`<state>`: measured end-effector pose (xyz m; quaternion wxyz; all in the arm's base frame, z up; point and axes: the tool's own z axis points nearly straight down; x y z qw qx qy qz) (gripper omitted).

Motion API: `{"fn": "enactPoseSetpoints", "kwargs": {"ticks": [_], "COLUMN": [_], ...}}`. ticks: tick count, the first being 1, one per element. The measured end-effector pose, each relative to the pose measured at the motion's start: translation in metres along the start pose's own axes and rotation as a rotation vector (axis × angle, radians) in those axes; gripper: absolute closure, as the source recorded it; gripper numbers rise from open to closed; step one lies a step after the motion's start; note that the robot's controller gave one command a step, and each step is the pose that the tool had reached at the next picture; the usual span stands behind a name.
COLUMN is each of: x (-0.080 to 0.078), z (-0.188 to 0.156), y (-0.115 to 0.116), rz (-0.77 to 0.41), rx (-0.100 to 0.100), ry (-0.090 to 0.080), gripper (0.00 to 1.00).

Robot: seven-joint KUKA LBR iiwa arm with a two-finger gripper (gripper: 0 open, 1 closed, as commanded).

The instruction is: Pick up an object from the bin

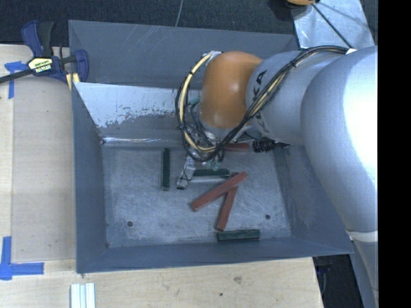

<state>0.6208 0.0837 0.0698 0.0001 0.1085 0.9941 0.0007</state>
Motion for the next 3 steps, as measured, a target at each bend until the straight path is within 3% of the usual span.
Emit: {"fn": "enactPoseSetpoints", "kwargs": {"ticks": [1,2,3], "x": [0.005,0.005,-0.011], "z": [-0.001,-0.001,-0.14], "y": [-0.053,-0.053,-0.074], "rz": [-0.506,-0.505,-0.484], "rx": [0.001,0.001,0.001], "ry": [-0.003,-0.002,-0.004], "gripper": [1.0,1.0,1.0]}}
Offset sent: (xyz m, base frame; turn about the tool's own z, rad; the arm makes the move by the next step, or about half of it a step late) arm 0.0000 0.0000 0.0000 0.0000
